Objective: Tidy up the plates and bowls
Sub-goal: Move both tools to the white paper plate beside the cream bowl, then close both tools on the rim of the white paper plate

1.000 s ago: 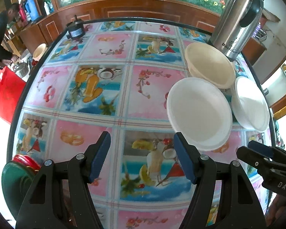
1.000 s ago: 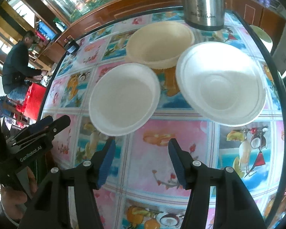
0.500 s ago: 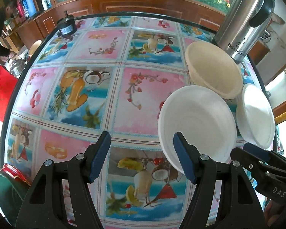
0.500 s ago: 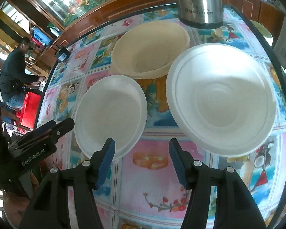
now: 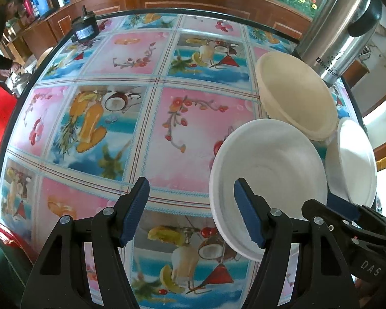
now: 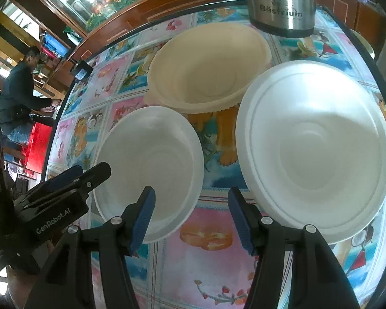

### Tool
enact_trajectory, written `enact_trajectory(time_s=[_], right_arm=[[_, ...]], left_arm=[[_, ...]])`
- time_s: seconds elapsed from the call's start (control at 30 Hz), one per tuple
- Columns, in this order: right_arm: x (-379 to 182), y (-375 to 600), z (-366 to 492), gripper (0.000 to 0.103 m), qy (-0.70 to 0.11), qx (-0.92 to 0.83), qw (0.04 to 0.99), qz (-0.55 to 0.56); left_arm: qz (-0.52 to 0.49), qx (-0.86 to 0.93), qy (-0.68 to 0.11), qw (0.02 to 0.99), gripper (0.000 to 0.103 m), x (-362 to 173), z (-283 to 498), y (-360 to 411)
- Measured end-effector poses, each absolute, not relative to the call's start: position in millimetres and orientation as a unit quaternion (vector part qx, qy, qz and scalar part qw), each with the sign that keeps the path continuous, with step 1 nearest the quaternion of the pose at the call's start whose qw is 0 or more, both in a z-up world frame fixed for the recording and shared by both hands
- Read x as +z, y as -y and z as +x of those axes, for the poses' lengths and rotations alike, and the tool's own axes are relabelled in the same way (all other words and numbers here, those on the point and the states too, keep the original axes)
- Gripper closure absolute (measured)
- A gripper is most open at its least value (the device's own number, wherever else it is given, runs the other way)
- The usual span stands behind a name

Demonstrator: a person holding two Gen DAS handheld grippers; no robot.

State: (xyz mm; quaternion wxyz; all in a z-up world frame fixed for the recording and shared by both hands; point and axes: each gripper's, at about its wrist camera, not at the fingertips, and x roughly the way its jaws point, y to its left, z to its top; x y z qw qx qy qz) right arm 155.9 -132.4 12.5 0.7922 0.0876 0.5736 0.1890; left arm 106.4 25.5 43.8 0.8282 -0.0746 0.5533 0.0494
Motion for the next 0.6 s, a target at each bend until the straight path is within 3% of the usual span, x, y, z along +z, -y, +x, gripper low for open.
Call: enact_trajectory(time_s=[0.6], right_arm=[[9.9,128.5,160.5,0.044,-0.579,0.187,0.786,0.113]], left_arm=[[-0.081,0.036,-0.554,0.828,0.034,37.0,114.4,-26.1]])
